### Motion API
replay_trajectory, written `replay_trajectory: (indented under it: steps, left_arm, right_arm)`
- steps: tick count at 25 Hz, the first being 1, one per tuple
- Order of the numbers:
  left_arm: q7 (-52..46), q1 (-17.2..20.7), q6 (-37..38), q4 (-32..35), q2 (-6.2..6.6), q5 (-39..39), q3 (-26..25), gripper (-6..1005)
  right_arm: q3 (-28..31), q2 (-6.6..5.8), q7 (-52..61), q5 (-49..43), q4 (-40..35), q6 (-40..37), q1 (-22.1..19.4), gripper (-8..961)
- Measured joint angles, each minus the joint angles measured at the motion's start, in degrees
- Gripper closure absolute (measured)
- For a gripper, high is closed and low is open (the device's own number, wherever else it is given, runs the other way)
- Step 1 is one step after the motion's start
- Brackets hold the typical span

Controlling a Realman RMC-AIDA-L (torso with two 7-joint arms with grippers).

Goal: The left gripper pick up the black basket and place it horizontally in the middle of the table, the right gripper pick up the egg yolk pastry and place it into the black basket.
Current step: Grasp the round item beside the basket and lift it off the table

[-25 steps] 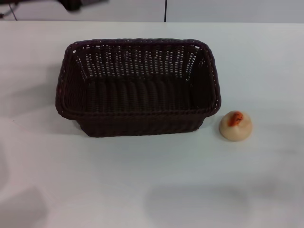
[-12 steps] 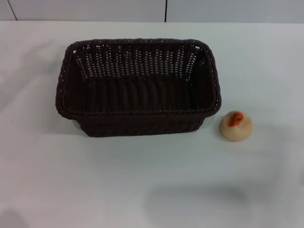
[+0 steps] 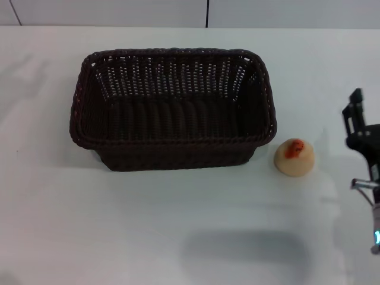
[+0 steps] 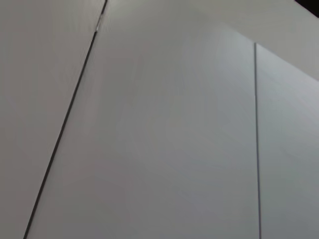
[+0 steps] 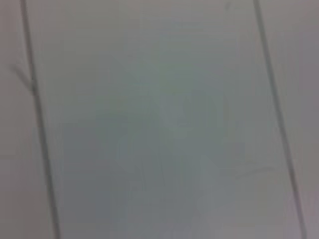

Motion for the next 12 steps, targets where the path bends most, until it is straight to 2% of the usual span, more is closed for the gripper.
replay_trajectory:
  steps: [12]
  left_arm:
    - [0.0, 0.1, -0.1, -1.7, 0.13, -0.2, 0.0, 563]
  right_arm:
    - [-5.7, 0.15, 0.5, 5.5, -1.2, 0.6, 1.5, 273]
